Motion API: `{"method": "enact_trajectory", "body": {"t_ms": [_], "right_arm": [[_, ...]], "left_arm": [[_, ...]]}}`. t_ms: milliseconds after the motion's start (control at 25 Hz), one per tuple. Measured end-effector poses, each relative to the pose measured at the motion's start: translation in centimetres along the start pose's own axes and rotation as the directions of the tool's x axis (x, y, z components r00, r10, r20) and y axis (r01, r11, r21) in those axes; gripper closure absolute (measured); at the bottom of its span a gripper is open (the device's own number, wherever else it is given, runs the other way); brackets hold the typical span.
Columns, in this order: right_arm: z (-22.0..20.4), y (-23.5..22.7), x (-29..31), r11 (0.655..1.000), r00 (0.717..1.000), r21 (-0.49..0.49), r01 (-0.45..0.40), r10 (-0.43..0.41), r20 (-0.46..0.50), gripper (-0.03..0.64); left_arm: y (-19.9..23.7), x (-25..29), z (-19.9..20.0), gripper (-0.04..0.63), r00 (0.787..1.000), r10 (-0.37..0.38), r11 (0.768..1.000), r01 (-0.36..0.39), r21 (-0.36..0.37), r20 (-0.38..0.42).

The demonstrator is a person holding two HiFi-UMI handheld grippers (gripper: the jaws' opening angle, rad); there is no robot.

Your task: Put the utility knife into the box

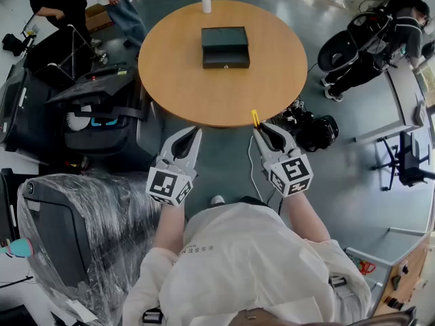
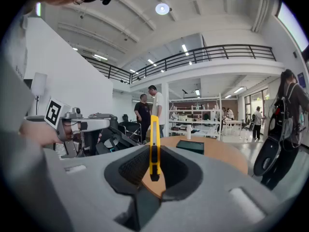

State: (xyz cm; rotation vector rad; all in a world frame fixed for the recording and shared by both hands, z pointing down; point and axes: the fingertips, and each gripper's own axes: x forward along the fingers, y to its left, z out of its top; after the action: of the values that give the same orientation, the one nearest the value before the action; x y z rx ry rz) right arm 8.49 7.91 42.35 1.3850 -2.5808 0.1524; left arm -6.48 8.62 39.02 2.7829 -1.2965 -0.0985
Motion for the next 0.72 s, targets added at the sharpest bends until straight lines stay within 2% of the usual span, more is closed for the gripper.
{"method": "enact_trajectory", "body": {"t_ms": [400,720], "right_arm": [[-0.6,0.2,2.8,0.999,1.000,0.026,0.019,-0.019,-0.017,0.559],[-0.8,-4.3,8.0,0.997,1.000,0.073,0.004,-0.002,-0.026,0.559]], "left_arm": [[3.4,0.3,-1.4,0.578,1.000,-0.010,1.000,0.010,-0.017,-0.025],[6.5,5.6,-2.8,0.578,0.999,-0.010,1.000,0.008,-0.030,-0.047]]}}
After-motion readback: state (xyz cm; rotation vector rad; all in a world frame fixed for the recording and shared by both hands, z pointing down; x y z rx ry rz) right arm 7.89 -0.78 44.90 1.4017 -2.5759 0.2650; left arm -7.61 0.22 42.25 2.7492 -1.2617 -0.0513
